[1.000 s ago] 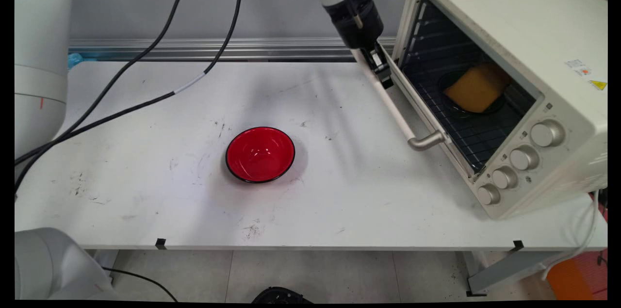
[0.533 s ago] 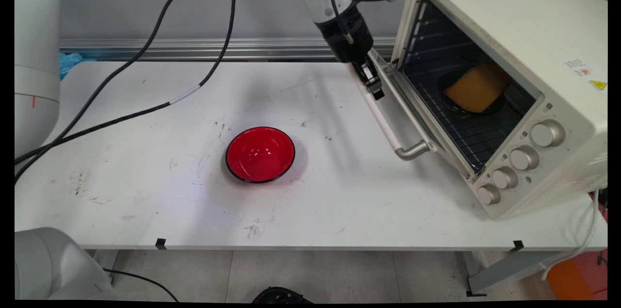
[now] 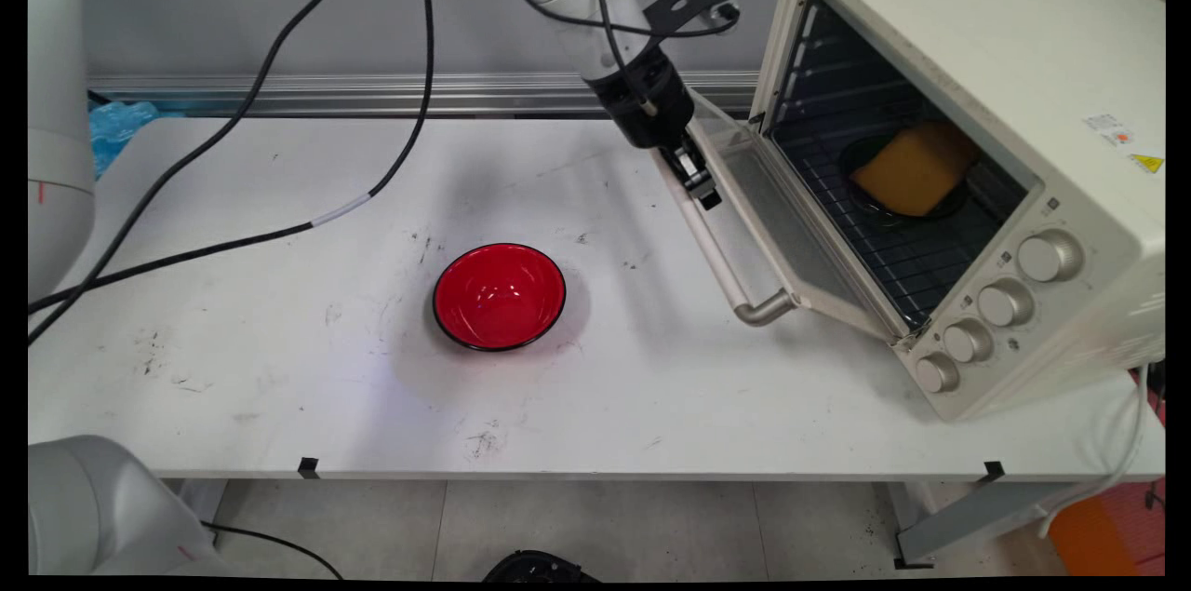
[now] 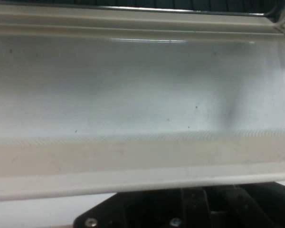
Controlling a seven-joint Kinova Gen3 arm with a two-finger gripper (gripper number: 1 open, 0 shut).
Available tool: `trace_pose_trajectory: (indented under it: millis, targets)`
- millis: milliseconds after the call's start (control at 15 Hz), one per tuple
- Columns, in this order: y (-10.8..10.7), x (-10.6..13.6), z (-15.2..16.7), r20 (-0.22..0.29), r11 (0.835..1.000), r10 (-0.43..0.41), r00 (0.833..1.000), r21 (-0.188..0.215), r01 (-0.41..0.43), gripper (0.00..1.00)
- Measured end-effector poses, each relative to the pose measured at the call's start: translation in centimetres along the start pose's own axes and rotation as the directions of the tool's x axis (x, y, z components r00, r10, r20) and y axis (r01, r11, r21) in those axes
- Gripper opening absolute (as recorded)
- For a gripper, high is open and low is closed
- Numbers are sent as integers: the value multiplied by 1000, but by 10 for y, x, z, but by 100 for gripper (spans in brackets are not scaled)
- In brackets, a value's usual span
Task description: Open the oven
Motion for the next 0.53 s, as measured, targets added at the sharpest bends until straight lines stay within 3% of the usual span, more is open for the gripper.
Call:
trace_pose_trajectory:
  millis: [533]
  targets:
    - [3, -37, 4, -43, 999, -22, 999, 28, 23, 0]
